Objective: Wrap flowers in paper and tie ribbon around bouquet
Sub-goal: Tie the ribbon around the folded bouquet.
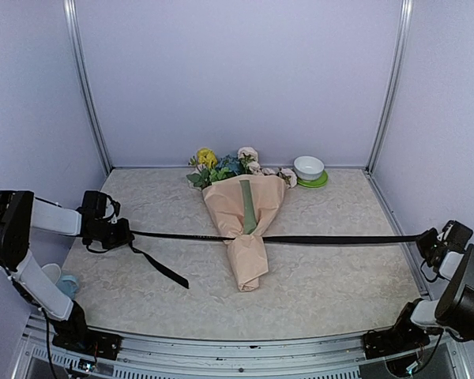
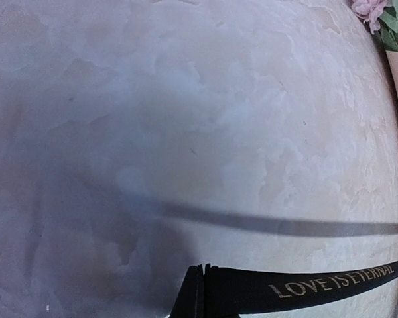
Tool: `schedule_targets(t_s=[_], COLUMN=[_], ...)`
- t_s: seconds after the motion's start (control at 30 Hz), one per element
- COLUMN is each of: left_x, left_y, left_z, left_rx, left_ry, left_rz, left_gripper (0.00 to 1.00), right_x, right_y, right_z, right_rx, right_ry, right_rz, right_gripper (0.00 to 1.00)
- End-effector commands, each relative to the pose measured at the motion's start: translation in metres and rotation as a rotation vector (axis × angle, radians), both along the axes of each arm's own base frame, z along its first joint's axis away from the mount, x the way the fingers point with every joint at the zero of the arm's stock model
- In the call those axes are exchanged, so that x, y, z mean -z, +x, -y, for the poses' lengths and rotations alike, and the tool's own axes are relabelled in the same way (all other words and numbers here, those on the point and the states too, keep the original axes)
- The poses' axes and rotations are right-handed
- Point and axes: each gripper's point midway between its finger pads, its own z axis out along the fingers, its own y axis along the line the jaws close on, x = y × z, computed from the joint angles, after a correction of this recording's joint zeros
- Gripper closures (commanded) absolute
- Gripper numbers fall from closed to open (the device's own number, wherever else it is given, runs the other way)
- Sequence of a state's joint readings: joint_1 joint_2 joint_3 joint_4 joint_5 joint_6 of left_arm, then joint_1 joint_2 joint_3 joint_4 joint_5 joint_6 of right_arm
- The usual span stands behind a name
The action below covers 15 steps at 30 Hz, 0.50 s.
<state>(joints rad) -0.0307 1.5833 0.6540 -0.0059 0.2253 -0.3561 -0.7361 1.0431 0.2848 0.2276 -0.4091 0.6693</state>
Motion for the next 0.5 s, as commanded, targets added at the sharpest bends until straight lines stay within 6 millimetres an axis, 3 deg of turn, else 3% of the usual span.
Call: schedule_targets(t_s=[0.0, 0.47], left_x=[-0.008, -0.016], left_y=[0.004, -0.001], left_z=[-0.07, -0.093], left_rx=[-0.257, -0.341], left_ry=[0.112, 0.141], left_rz=[0.039, 0.056], left_gripper=[1.0, 1.0], right_x=[0.005, 0.007], right_y=[-0.036, -0.05], right_z=[0.066, 0.083], right_rx=[0.291, 0.344], right_ry=[-0.083, -0.077], right_rz=[-0.064, -0.084], right_gripper=[1.0, 1.0])
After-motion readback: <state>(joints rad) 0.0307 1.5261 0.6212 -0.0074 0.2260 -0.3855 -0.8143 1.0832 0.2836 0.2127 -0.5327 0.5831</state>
